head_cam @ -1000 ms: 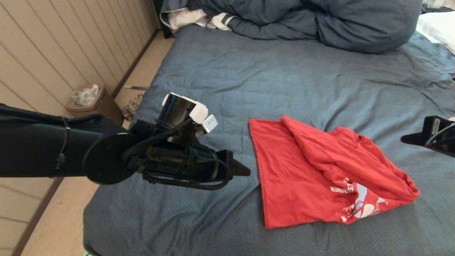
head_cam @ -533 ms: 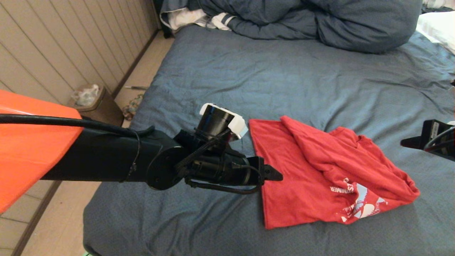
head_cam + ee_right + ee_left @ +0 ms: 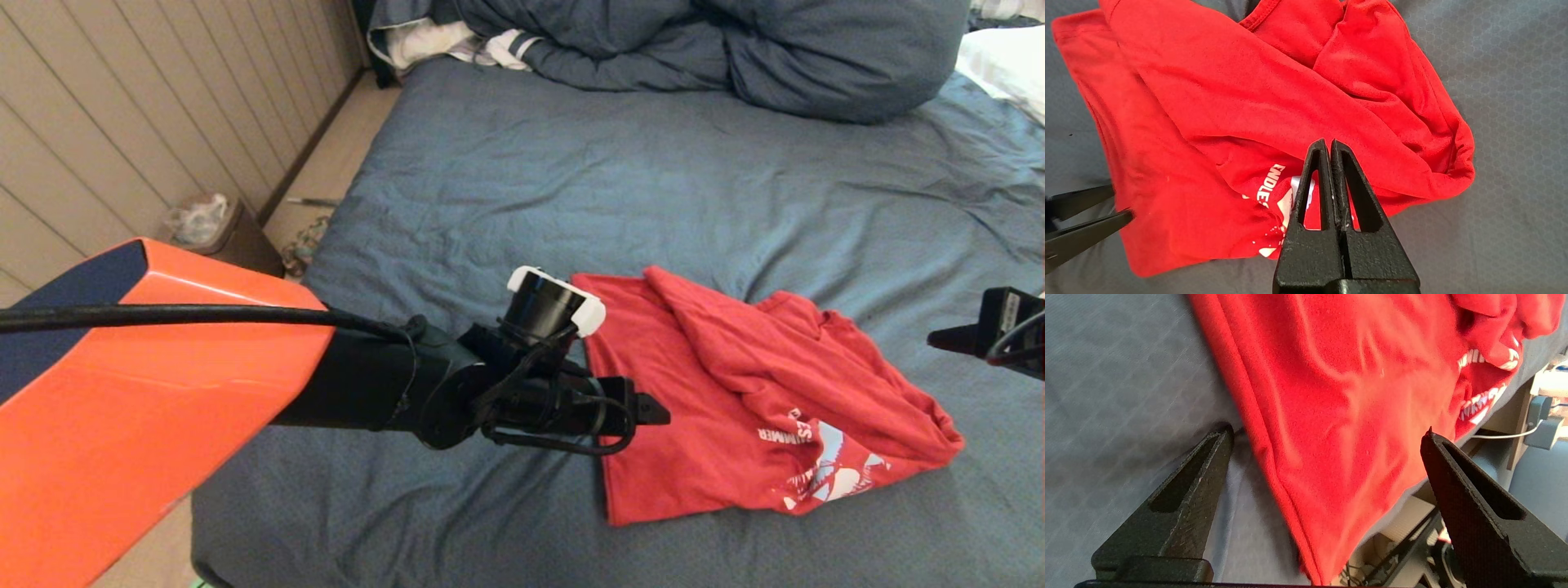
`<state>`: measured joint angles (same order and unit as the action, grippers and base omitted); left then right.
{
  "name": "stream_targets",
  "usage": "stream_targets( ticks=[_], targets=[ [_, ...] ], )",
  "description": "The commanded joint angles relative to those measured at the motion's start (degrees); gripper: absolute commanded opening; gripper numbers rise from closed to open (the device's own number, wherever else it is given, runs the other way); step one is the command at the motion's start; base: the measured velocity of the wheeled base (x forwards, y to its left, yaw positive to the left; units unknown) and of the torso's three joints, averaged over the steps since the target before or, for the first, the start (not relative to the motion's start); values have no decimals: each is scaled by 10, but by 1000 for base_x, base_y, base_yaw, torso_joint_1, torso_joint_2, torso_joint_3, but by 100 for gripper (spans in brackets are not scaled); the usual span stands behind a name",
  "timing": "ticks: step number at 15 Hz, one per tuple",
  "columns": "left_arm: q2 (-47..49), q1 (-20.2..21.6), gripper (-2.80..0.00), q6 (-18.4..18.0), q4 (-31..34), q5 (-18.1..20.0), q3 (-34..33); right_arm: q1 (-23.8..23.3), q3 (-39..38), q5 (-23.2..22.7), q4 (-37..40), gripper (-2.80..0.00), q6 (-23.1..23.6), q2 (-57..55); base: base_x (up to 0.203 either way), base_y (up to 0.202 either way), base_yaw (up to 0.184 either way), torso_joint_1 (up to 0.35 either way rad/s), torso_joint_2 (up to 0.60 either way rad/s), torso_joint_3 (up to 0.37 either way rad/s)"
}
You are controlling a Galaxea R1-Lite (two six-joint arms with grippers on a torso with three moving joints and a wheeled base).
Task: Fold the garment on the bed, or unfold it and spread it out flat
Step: Unford the red T-shirt
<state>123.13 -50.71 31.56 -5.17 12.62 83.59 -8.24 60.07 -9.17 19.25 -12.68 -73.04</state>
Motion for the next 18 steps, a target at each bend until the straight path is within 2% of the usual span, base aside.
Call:
stream_targets(
  ticks=[1, 4, 5, 9, 11, 18],
  targets=[
    [32, -1, 0, 2, -9, 0, 23, 1, -1, -1, 1, -280, -1, 3, 0, 0, 0, 0, 0, 0],
    [38, -10, 0, 5, -18, -4, 37, -1, -4, -1, 1, -280, -1, 6, 0, 0, 0, 0, 0, 0],
    [35, -12, -280, 6, -17, -5, 34, -1, -6, -1, 1, -280, -1, 9, 0, 0, 0, 0, 0, 0],
    [25, -17, -280, 15, -19, -8, 27, -1, -11, 0, 1, -280, -2, 18, 0, 0, 0, 0, 0, 0],
    [5, -24, -280, 19, -19, -25, 23, -2, -12, 1, 1, -280, -1, 27, 0, 0, 0, 0, 0, 0],
    [-25, -31, -280, 21, -19, -26, -1, -13, -17, 1, 2, -280, 1, 36, 0, 0, 0, 0, 0, 0]
  ],
)
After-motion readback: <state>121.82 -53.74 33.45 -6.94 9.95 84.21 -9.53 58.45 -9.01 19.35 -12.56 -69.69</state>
